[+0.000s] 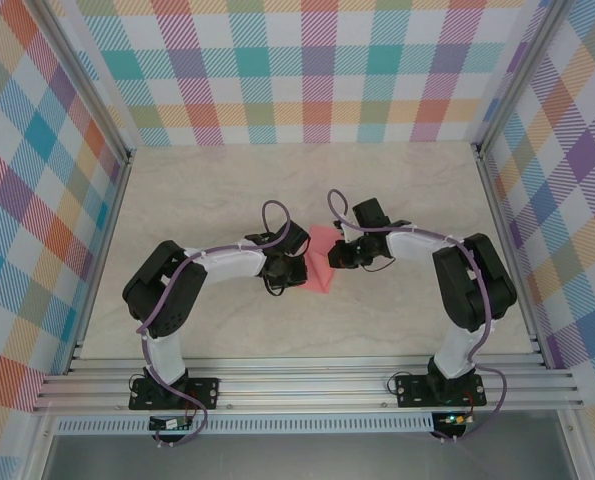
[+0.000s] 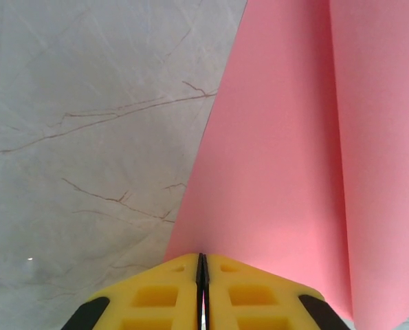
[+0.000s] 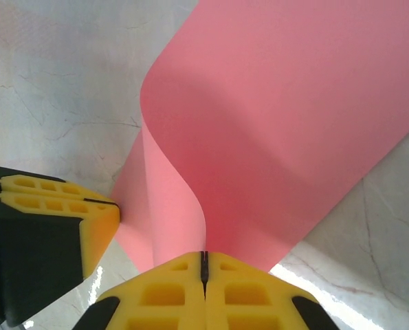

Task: Fold a paper plane with a square sheet of paper (pick it up from the middle)
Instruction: Fold the triangle a second time at the center of the table.

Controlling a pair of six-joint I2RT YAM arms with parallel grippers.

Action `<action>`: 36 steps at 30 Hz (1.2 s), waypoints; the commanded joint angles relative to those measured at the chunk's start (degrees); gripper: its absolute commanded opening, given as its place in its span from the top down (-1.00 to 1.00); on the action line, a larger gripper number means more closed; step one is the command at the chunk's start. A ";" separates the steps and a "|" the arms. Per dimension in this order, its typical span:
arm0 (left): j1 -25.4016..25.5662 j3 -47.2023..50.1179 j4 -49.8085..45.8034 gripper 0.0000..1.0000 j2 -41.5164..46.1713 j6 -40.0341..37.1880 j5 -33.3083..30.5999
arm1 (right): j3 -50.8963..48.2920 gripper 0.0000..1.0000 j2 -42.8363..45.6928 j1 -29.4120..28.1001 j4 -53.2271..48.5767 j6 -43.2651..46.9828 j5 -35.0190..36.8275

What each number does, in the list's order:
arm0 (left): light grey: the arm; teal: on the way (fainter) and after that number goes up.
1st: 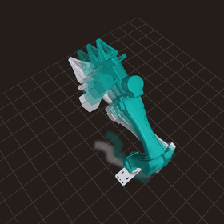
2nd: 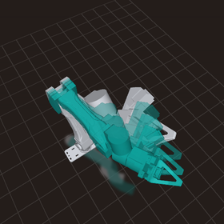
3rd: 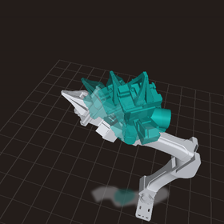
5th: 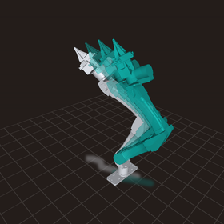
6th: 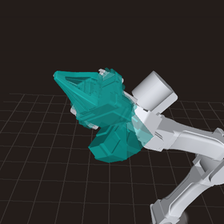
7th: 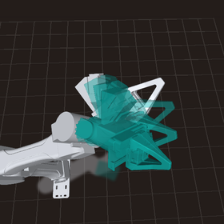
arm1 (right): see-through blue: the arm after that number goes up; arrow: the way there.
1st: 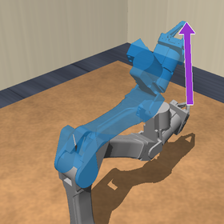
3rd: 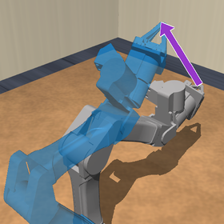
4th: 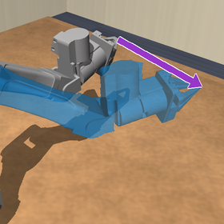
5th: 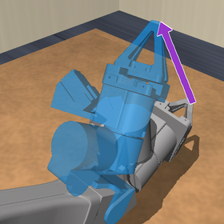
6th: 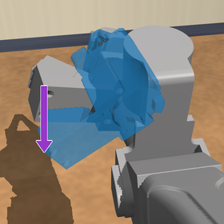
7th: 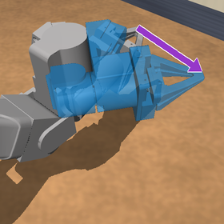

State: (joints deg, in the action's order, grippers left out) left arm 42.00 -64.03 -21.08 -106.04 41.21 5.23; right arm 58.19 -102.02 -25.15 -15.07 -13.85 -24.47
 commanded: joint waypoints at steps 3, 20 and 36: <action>0.38 -1.18 -3.25 0.79 0.50 -1.40 -1.05 | 2.77 0.89 -2.95 0.23 -2.04 3.26 0.34; 0.39 -1.18 -3.69 0.79 0.13 -1.84 -0.76 | 5.83 0.87 -6.44 0.20 -4.12 6.16 2.23; 0.44 -1.18 -3.53 0.79 -0.04 -2.28 -0.18 | 6.31 0.85 -7.39 0.27 -4.38 6.44 1.71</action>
State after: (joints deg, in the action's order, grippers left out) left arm 42.00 -64.40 -22.41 -106.04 39.75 5.23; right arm 63.13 -108.29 -25.12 -18.33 -9.30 -22.15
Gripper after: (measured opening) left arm 0.106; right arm 0.076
